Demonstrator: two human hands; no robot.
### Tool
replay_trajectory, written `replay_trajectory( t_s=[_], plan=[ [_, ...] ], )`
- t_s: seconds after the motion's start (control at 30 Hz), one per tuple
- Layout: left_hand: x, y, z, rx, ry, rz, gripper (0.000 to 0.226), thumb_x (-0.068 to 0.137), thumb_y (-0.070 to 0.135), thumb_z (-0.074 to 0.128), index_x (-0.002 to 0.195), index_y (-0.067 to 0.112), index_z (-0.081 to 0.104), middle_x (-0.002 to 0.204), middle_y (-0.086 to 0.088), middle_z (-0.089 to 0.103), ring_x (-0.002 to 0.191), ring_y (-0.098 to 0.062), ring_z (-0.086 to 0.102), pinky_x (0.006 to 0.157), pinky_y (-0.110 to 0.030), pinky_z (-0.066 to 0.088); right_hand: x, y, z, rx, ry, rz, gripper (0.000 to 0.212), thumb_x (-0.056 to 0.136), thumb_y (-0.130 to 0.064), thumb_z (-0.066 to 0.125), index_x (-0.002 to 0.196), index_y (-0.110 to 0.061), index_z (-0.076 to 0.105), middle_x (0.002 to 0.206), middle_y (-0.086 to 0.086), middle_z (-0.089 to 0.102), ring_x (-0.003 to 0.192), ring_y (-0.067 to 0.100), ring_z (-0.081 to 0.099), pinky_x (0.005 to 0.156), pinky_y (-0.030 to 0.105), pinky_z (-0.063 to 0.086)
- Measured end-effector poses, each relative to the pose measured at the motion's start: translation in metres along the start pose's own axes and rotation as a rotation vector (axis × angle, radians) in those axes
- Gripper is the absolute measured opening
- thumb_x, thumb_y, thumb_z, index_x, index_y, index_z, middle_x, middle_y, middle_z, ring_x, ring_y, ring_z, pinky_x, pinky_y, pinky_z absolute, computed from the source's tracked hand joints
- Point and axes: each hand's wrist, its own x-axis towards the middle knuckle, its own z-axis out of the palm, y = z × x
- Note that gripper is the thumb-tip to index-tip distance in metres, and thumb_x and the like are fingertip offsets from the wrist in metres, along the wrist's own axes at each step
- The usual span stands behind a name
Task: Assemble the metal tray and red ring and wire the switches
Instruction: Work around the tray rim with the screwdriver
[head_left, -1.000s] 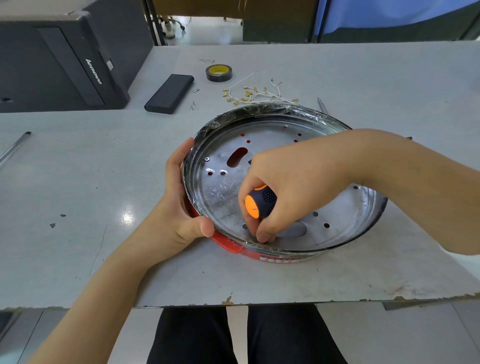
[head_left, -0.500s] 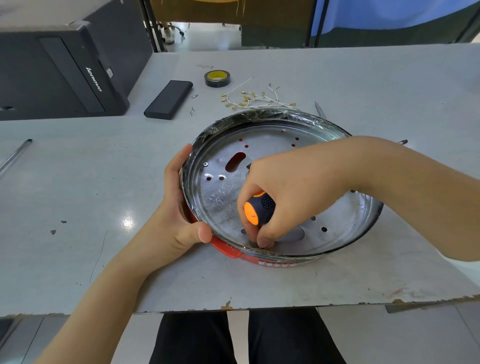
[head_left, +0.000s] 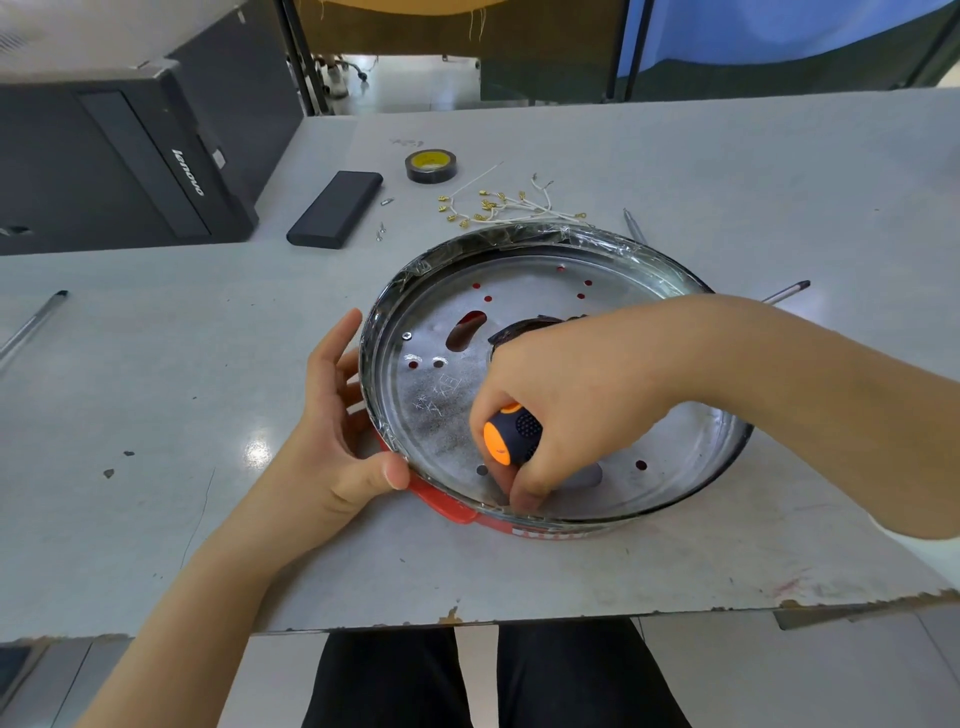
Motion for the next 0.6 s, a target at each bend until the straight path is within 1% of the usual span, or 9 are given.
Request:
replay_trajectory(
  t_s=[0.03, 0.07, 0.1, 0.2, 0.33, 0.4, 0.47, 0.53, 0.6],
  plan=[
    [-0.003, 0.001, 0.001, 0.007, 0.004, -0.043, 0.109, 0.057, 0.077, 0.072, 0.147, 0.048, 0.017, 0.148, 0.009, 0.038, 0.132, -0.012, 0.047, 0.096, -0.021, 0.047, 0.0, 0.0, -0.001, 0.0, 0.005, -0.003, 0.051, 0.051, -0.054, 0.071, 0.094, -0.03, 0.057, 0.05, -0.021, 0.052, 0.043, -0.002, 0.048, 0.036, 0.011, 0.036],
    [-0.004, 0.001, 0.001, 0.012, 0.014, -0.066, 0.11, 0.056, 0.077, 0.072, 0.147, 0.046, 0.018, 0.147, 0.01, 0.04, 0.13, -0.011, 0.049, 0.095, -0.019, 0.047, -0.001, -0.001, -0.002, 0.005, 0.003, -0.008, 0.051, 0.051, -0.054, 0.07, 0.095, -0.036, 0.053, 0.049, -0.029, 0.051, 0.043, -0.01, 0.047, 0.039, 0.004, 0.036],
    [-0.005, 0.003, 0.002, 0.005, 0.005, -0.082, 0.113, 0.056, 0.076, 0.073, 0.149, 0.04, 0.02, 0.146, 0.01, 0.042, 0.129, -0.011, 0.05, 0.094, -0.018, 0.047, -0.001, -0.003, -0.004, 0.018, 0.004, -0.016, 0.051, 0.051, -0.054, 0.07, 0.096, -0.04, 0.05, 0.049, -0.035, 0.048, 0.042, -0.015, 0.044, 0.043, -0.003, 0.032],
    [-0.004, 0.011, 0.007, -0.029, 0.0, -0.109, 0.12, 0.051, 0.075, 0.075, 0.149, 0.025, 0.028, 0.144, 0.007, 0.048, 0.128, -0.012, 0.051, 0.094, -0.019, 0.047, -0.003, -0.007, -0.006, 0.048, 0.014, -0.021, 0.051, 0.052, -0.051, 0.07, 0.096, -0.044, 0.045, 0.047, -0.039, 0.045, 0.041, -0.019, 0.042, 0.045, -0.007, 0.026],
    [-0.004, 0.016, 0.009, -0.039, 0.01, -0.139, 0.124, 0.047, 0.077, 0.075, 0.148, 0.022, 0.03, 0.144, 0.005, 0.048, 0.128, -0.013, 0.051, 0.097, -0.023, 0.047, -0.003, -0.008, -0.006, 0.047, 0.007, -0.012, 0.05, 0.051, -0.051, 0.069, 0.095, -0.039, 0.05, 0.047, -0.037, 0.046, 0.041, -0.017, 0.042, 0.043, -0.006, 0.028],
    [-0.004, 0.015, 0.009, -0.034, 0.015, -0.148, 0.123, 0.047, 0.078, 0.075, 0.148, 0.023, 0.03, 0.144, 0.005, 0.049, 0.128, -0.013, 0.051, 0.099, -0.026, 0.047, -0.003, -0.008, -0.005, 0.039, 0.01, 0.002, 0.049, 0.052, -0.051, 0.071, 0.093, -0.032, 0.054, 0.046, -0.037, 0.046, 0.04, -0.016, 0.042, 0.042, -0.005, 0.028],
    [-0.003, 0.015, 0.009, -0.031, 0.024, -0.157, 0.123, 0.047, 0.078, 0.075, 0.148, 0.023, 0.03, 0.143, 0.005, 0.049, 0.128, -0.013, 0.052, 0.097, -0.024, 0.047, -0.003, -0.008, -0.005, 0.041, 0.007, 0.009, 0.048, 0.053, -0.05, 0.073, 0.092, -0.029, 0.056, 0.045, -0.035, 0.047, 0.04, -0.015, 0.043, 0.043, -0.004, 0.029],
    [-0.004, 0.016, 0.009, -0.038, 0.027, -0.159, 0.123, 0.048, 0.077, 0.075, 0.148, 0.022, 0.03, 0.144, 0.005, 0.048, 0.127, -0.012, 0.052, 0.096, -0.022, 0.047, -0.003, -0.008, -0.006, 0.052, 0.009, 0.015, 0.049, 0.052, -0.05, 0.074, 0.09, -0.023, 0.058, 0.044, -0.03, 0.048, 0.04, -0.015, 0.043, 0.044, -0.004, 0.03],
    [-0.004, 0.016, 0.009, -0.035, 0.027, -0.159, 0.122, 0.049, 0.076, 0.075, 0.148, 0.022, 0.03, 0.145, 0.004, 0.047, 0.128, -0.012, 0.051, 0.097, -0.022, 0.046, -0.004, -0.008, -0.008, 0.062, 0.016, 0.02, 0.049, 0.053, -0.048, 0.077, 0.085, -0.016, 0.06, 0.041, -0.019, 0.046, 0.04, -0.015, 0.043, 0.044, -0.004, 0.03]
  ],
)
